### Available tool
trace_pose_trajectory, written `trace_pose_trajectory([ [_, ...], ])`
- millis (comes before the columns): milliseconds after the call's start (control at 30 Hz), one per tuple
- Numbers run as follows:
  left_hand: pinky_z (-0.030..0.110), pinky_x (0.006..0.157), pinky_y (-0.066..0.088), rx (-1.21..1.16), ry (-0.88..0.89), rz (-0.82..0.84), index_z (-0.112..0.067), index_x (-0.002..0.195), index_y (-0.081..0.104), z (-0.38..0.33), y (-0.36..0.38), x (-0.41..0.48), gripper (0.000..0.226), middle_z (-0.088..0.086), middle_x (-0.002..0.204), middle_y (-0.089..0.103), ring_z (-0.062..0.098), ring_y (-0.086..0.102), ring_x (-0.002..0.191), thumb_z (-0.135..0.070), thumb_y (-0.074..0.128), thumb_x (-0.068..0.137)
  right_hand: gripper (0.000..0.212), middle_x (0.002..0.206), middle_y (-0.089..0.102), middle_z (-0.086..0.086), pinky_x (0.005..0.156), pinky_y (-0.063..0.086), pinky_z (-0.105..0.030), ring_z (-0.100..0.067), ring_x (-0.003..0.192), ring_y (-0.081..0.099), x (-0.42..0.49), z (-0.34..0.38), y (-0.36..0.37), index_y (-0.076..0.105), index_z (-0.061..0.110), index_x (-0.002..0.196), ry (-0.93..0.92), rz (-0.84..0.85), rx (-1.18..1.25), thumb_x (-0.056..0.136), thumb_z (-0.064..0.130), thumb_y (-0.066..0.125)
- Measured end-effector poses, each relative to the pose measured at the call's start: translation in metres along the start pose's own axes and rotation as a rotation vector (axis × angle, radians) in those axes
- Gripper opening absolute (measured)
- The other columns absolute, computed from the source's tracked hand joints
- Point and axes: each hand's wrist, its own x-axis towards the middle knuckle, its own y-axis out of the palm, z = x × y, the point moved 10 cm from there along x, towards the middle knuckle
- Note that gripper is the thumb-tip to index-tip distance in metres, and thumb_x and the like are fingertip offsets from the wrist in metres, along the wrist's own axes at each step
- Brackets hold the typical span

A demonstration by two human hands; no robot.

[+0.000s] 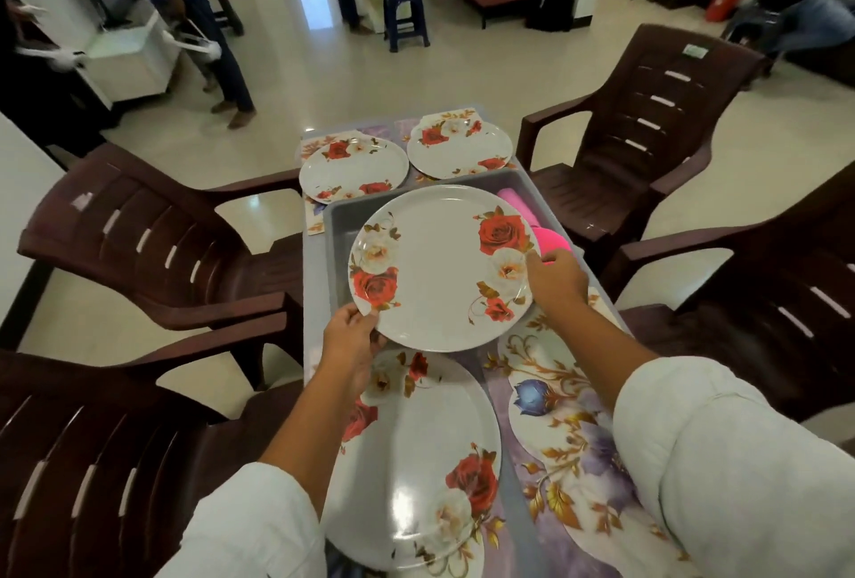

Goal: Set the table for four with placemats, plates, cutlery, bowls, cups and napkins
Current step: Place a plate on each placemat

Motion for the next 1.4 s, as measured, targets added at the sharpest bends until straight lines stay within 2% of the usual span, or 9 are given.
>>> trace_pose_trajectory([
  [67,0.047,0.092,0.059,0.017,-0.013,0.033,-0.011,0.122,0.061,0.007,0.006,-0.010,0.023,0.008,0.113,0.074,0.026,0.070,0.104,-0.007,0.060,0.099,0.041,0.111,0.065,-0.009,0.077,0.047,-0.031,-0.032,0.102,0.061,-0.010,-0.011,-0.014,0.060,0.011,0.121,-0.006,-0.020,0.006,0.100,0.045,0.051],
  [167,0.042,0.093,0.058,0.044,-0.011,0.076,-0.014,0.115,0.064,0.014,0.020,-0.029,0.019,0.008,0.115,0.074,0.025,0.070,0.107,-0.005,0.059,0.099,0.043,0.117,0.065,-0.008,0.091,0.051,-0.042,-0.033,0.108,0.061,-0.020,-0.031,-0.037,0.056,0.018,0.130,-0.042,-0.035,-0.036,0.101,0.049,0.046],
  [333,0.032,0.062,0.060,0.082,-0.007,0.178,-0.007,0.122,0.061,0.035,0.052,-0.063,0.023,0.011,0.116,0.073,0.027,0.070,0.096,0.000,0.054,0.101,0.033,0.107,0.065,-0.011,0.075,0.047,-0.036,-0.026,0.089,0.057,-0.026,-0.081,-0.082,0.057,0.015,0.115,0.005,-0.090,-0.132,0.103,0.043,0.047],
  [433,0.041,0.085,0.061,0.104,-0.040,0.195,-0.008,0.122,0.060,0.061,0.069,-0.080,0.026,0.011,0.117,0.073,0.031,0.070,0.107,0.001,0.059,0.098,0.036,0.108,0.066,-0.015,0.078,0.051,-0.039,-0.032,0.094,0.061,-0.024,-0.122,-0.103,0.060,0.010,0.110,0.068,-0.112,-0.175,0.102,0.044,0.048],
  [633,0.046,0.093,0.058,0.201,-0.098,0.242,-0.009,0.123,0.061,0.121,0.106,-0.112,0.026,0.010,0.115,0.074,0.029,0.070,0.107,-0.006,0.063,0.097,0.027,0.103,0.067,-0.013,0.073,0.050,-0.035,-0.032,0.090,0.063,-0.030,-0.203,-0.135,0.060,0.013,0.106,0.109,-0.081,-0.251,0.101,0.038,0.051],
  [1033,0.042,0.091,0.058,0.699,-0.118,0.111,-0.019,0.103,0.067,0.197,0.117,-0.136,0.006,0.000,0.101,0.073,0.022,0.067,0.098,-0.019,0.064,0.098,0.021,0.109,0.066,-0.014,0.081,0.054,-0.040,-0.032,0.097,0.064,-0.036,-0.294,-0.149,0.061,0.011,0.110,0.192,0.071,-0.378,0.102,0.029,0.053],
  [1200,0.046,0.097,0.055,0.886,-0.117,0.083,-0.020,0.104,0.068,0.208,0.115,-0.136,0.009,0.000,0.104,0.073,0.024,0.067,0.097,-0.025,0.065,0.097,0.025,0.109,0.067,-0.012,0.080,0.054,-0.037,-0.028,0.094,0.065,-0.036,-0.303,-0.144,0.061,0.012,0.113,0.180,0.108,-0.421,0.102,0.033,0.056],
  [1300,0.036,0.095,0.052,0.991,-0.088,0.040,-0.018,0.112,0.068,0.206,0.114,-0.137,0.017,0.001,0.109,0.072,0.025,0.066,0.100,-0.026,0.064,0.098,0.023,0.106,0.067,-0.010,0.076,0.054,-0.035,-0.024,0.088,0.063,-0.035,-0.306,-0.140,0.062,0.013,0.110,0.172,0.133,-0.454,0.102,0.034,0.057],
  [1400,0.038,0.095,0.050,1.131,-0.031,0.003,-0.012,0.122,0.067,0.203,0.113,-0.139,0.029,0.006,0.118,0.071,0.028,0.066,0.108,-0.027,0.064,0.098,0.020,0.101,0.067,-0.009,0.076,0.057,-0.037,-0.025,0.088,0.065,-0.036,-0.305,-0.136,0.064,0.015,0.104,0.158,0.158,-0.499,0.101,0.033,0.056],
])
